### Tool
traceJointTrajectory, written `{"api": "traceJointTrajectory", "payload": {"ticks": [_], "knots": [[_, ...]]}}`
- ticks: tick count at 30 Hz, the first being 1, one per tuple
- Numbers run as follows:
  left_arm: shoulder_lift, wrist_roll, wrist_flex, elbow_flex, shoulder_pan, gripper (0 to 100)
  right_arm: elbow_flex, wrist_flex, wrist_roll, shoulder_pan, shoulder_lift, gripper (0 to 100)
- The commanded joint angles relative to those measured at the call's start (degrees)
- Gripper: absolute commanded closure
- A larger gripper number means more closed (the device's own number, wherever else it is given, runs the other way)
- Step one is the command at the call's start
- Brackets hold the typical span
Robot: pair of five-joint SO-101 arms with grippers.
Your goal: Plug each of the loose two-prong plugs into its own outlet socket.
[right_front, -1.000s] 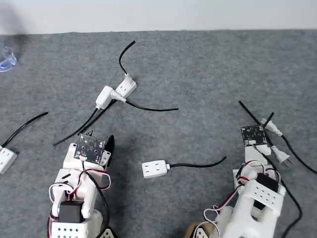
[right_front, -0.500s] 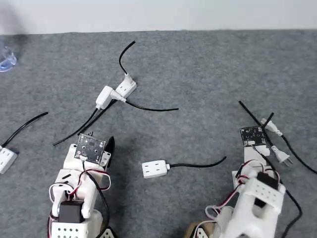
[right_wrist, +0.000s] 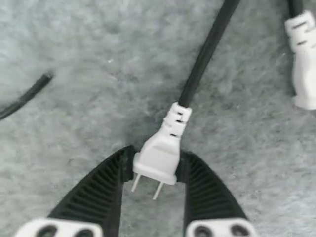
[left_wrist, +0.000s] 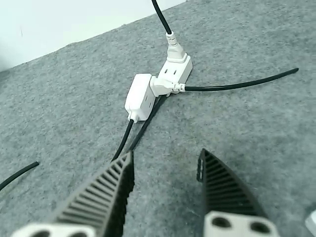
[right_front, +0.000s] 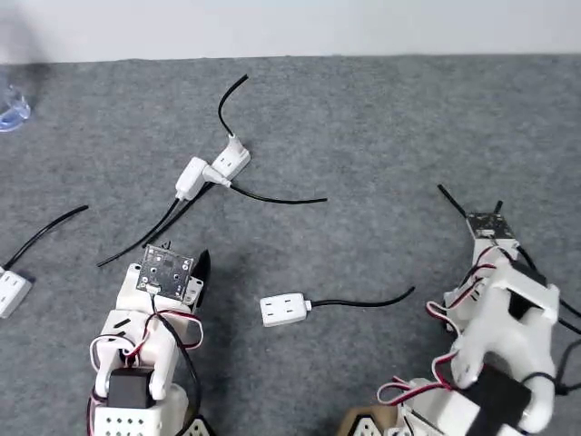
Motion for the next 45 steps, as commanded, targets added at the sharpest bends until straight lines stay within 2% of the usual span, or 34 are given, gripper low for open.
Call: {"api": "traceJointTrajectory", "payload": {"ticks": [1, 3, 8, 13, 15, 17, 19, 28, 31, 34, 38, 41, 43, 45], "knots": [[-0.70, -0.53, 0.18, -0.22, 0.26, 80, -1.23, 0.04, -0.97, 0.31, 0.48, 99.2], [-0.70, -0.53, 0.18, -0.22, 0.26, 80, -1.23, 0.40, -1.49, 0.22, -1.98, 99.0], [-0.70, -0.53, 0.18, -0.22, 0.26, 80, -1.23, 4.35, -8.88, -2.15, -15.87, 99.1], [-0.70, -0.53, 0.18, -0.22, 0.26, 80, -1.05, 13.58, -19.78, -9.54, -34.68, 99.1], [-0.70, -0.53, 0.09, -0.22, 0.26, 80, -0.53, 13.93, -24.35, -13.58, -41.19, 99.1], [-0.70, -0.53, 0.09, -0.22, 0.26, 80, 1.58, 11.91, -27.69, -17.89, -45.85, 99.1], [-0.70, -0.62, 0.09, -0.22, 0.26, 80, 5.01, 6.73, -27.96, -21.23, -47.78, 99.1], [-0.79, -0.62, 0.09, -0.22, 0.26, 80, 20.31, -14.46, -28.57, -21.85, -47.78, 99.1], [-0.79, -0.62, 0.09, -0.22, 0.26, 80, 24.88, -20.09, -32.88, -21.32, -47.78, 99.1], [-0.79, -0.62, 0.09, -0.22, 0.26, 80, 26.73, -21.41, -35.78, -20.26, -47.87, 99.1], [-0.70, -0.62, 0.09, -0.22, 0.26, 80, 26.99, -17.36, -35.43, -20.62, -48.31, 98.8], [-0.70, -0.62, 0.00, -0.22, 0.26, 80, 26.64, -16.31, -33.93, -20.18, -48.40, 91.4], [-0.70, -0.62, 0.00, -0.22, 0.26, 80, 26.64, -14.73, -29.98, -20.09, -48.40, 79.0], [-0.70, -0.62, 0.00, -0.22, 0.26, 80, 26.64, -11.30, -29.27, -19.91, -48.40, 67.0]]}}
